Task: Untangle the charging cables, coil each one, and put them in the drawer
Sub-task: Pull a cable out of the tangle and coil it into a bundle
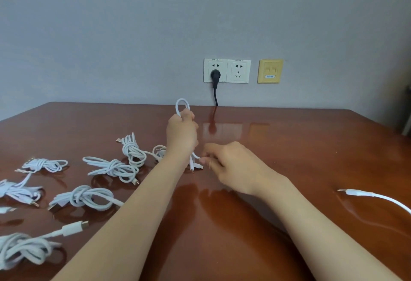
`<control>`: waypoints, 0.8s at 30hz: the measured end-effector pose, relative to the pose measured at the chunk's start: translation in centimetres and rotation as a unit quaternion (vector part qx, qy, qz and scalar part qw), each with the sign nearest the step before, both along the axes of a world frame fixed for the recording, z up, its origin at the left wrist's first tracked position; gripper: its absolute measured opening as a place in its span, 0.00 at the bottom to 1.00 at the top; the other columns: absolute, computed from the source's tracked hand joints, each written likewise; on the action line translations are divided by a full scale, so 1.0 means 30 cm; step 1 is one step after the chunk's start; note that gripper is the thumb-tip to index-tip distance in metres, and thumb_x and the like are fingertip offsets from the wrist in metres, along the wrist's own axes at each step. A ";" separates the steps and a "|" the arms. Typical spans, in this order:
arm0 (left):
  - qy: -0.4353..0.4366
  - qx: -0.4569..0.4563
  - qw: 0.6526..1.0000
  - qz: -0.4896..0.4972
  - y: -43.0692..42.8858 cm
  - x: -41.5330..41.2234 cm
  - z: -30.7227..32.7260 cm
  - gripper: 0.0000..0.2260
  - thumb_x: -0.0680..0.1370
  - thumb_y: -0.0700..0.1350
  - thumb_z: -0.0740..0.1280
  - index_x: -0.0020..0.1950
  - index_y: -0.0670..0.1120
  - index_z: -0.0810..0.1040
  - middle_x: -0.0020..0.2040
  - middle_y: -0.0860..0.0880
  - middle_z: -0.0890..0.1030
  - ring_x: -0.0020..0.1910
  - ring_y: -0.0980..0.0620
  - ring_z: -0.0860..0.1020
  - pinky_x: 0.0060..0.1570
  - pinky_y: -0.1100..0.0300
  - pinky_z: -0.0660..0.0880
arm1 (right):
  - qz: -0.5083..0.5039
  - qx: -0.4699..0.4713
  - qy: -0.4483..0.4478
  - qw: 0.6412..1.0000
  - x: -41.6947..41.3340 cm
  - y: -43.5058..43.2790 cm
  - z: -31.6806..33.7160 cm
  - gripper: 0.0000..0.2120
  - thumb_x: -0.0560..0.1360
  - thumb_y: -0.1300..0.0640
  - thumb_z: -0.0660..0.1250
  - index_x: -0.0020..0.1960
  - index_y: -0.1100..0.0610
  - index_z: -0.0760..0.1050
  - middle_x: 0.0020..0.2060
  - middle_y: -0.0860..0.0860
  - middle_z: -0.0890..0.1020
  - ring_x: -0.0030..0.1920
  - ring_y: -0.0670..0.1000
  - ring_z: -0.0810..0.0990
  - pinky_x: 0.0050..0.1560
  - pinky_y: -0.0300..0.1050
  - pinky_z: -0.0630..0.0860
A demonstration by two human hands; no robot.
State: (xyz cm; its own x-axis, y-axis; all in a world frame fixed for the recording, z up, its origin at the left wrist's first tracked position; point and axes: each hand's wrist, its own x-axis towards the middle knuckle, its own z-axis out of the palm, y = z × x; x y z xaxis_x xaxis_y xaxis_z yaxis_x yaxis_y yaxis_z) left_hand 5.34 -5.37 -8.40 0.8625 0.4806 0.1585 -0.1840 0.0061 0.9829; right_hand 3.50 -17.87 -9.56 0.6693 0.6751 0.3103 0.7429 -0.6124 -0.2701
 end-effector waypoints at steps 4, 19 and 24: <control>-0.008 0.118 0.990 0.071 -0.009 -0.004 -0.004 0.13 0.83 0.46 0.51 0.39 0.49 0.68 0.52 0.36 0.79 0.52 0.36 0.76 0.52 0.48 0.72 | 0.008 -0.040 -0.019 0.999 -0.021 0.003 0.012 0.05 0.76 0.60 0.58 0.43 0.56 0.63 0.29 0.52 0.68 0.35 0.61 0.69 0.32 0.48 0.60; 0.015 0.203 0.978 0.054 0.003 0.009 -0.003 0.14 0.83 0.48 0.50 0.49 0.42 0.71 0.49 0.38 0.78 0.48 0.37 0.75 0.44 0.53 0.68 | -0.124 -0.027 -0.025 0.992 -0.024 -0.040 0.083 0.15 0.80 0.51 0.56 0.36 0.51 0.63 0.35 0.47 0.69 0.41 0.52 0.65 0.37 0.46 0.60; 0.137 0.231 0.952 -0.144 -0.021 -0.032 -0.007 0.31 0.79 0.64 0.42 0.32 0.43 0.69 0.30 0.39 0.72 0.30 0.42 0.72 0.30 0.59 0.61 | -0.020 0.044 -0.125 0.991 -0.020 -0.041 0.052 0.10 0.80 0.52 0.57 0.50 0.53 0.76 0.42 0.51 0.74 0.40 0.55 0.72 0.36 0.46 0.66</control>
